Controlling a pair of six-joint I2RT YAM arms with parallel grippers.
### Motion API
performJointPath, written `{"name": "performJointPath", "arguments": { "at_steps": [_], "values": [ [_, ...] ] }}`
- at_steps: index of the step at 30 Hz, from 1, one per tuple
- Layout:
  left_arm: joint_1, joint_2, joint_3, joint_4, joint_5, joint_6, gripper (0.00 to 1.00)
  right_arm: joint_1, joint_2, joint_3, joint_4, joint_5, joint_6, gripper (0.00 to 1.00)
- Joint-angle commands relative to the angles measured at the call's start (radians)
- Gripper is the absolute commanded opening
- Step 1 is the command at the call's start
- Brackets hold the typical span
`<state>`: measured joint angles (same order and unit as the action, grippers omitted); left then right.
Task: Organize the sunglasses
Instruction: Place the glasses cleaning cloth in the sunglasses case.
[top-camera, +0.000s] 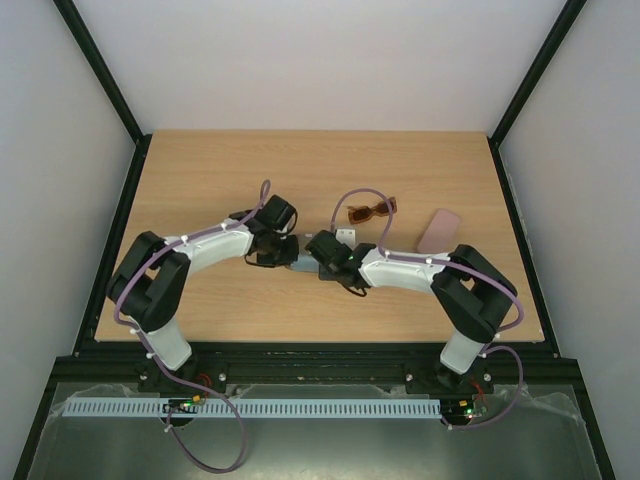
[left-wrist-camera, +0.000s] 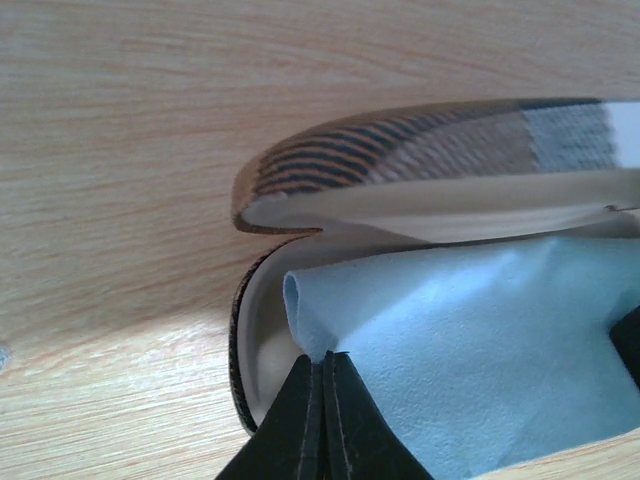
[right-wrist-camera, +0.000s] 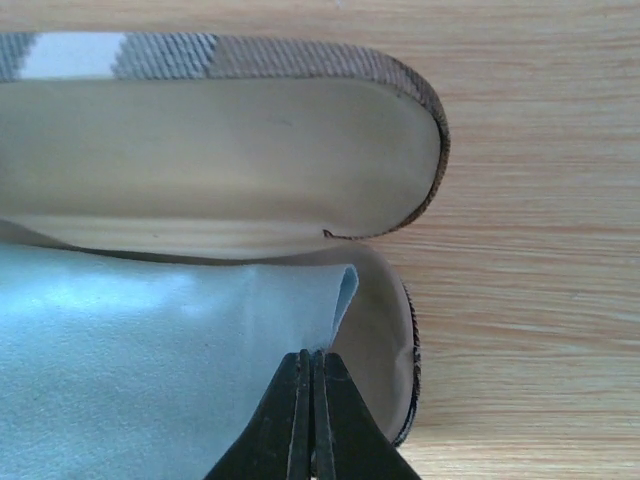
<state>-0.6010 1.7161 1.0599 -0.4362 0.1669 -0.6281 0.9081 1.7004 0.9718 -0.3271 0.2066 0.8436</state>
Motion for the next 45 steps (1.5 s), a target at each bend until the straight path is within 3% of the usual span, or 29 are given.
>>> {"name": "performJointPath", "arguments": {
  "at_steps": [1,13,29,37,45],
  "values": [
    [0.003,0.004,-0.035,0.013,0.011,0.001,0.02,-0.005,0.023,-0.03,0.024,0.014,0.023,0.01],
    [-0.022,0.034,-0.061,0.035,0.011,0.003,0.02,-0.006,-0.023,-0.122,0.169,0.049,0.002,0.01],
    [-0.039,0.069,-0.061,0.033,-0.022,-0.001,0.02,-0.005,-0.046,-0.153,0.189,0.108,-0.01,0.01],
    [-0.053,0.078,-0.061,0.032,-0.038,-0.008,0.02,-0.006,-0.08,-0.104,0.075,0.143,0.027,0.23],
    [-0.056,0.079,-0.06,0.027,-0.053,-0.013,0.02,-0.006,-0.161,-0.09,0.07,0.072,0.012,0.21]
  ]
}}
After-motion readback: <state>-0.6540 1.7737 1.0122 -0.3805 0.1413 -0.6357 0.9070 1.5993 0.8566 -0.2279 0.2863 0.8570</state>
